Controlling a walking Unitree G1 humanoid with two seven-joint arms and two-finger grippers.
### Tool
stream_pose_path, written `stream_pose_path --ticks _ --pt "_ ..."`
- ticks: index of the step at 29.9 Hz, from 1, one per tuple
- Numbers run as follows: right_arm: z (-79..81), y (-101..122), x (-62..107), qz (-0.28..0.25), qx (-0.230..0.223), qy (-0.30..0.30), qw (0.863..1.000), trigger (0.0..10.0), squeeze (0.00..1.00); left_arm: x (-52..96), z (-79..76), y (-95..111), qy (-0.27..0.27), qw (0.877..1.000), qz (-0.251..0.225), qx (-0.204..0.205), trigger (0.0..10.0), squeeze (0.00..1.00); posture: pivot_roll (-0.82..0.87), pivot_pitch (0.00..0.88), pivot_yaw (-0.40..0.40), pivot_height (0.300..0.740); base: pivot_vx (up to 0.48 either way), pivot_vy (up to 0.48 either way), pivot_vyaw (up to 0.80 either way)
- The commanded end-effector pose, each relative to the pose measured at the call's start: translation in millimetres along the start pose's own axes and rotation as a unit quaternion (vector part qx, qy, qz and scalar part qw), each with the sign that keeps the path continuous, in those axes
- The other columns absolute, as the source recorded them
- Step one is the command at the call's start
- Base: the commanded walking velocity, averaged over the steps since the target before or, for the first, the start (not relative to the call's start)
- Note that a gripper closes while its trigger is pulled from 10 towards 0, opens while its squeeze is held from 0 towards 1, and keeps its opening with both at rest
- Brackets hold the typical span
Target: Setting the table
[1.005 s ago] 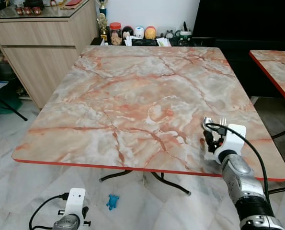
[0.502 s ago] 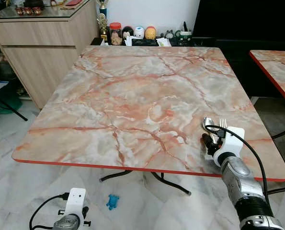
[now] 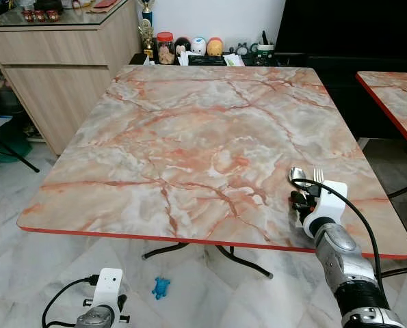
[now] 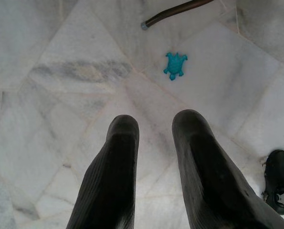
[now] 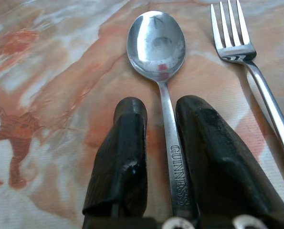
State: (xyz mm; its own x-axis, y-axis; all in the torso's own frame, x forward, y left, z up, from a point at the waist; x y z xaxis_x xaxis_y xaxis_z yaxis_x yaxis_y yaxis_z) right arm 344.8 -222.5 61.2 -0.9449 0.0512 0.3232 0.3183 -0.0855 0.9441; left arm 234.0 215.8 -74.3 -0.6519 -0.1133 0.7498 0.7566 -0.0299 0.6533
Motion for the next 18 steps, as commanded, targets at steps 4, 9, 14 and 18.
stream_pose_path --ticks 4,9,14,18 --pt "7.1 2.8 -0.7 -0.009 -0.005 0.011 1.0 0.0 0.0 1.1 2.4 -7.2 0.002 1.0 0.012 -0.004 10.0 0.0 0.07 0.0 -0.001 0.74 0.0 0.0 0.0" --pt "10.4 4.2 -1.0 -0.013 -0.004 0.017 1.0 0.0 0.0 1.1 2.4 -7.2 0.002 1.0 0.011 -0.004 10.0 0.0 0.07 0.0 0.001 0.74 0.0 0.0 0.0" --pt "15.7 1.9 0.1 -0.015 -0.002 0.025 1.0 0.0 0.0 1.2 2.6 -7.7 0.002 1.0 0.012 -0.003 10.0 0.0 0.07 0.0 0.003 0.74 0.0 0.0 0.0" --pt "18.4 0.1 0.7 -0.015 -0.002 0.028 0.999 0.0 0.0 1.3 2.8 -8.1 0.003 1.0 0.012 -0.003 10.0 0.0 0.07 0.0 0.004 0.74 0.0 0.0 0.0"
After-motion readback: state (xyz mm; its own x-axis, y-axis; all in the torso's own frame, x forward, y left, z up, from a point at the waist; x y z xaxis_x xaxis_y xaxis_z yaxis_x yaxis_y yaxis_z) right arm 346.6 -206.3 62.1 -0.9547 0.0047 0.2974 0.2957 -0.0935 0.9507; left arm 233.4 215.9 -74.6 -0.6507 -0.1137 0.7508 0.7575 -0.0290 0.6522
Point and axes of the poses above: a point about 5 cm out from each wrist's last joint towards the gripper, its own x axis pointing back from the gripper into the wrist, its own y axis along the axis of the wrist's last joint, z = x × y, the point moved 2 cm from there along -x, pointing out of the wrist towards the gripper, and after that the axes turned 4 degrees about x, right-handed, at the moved point
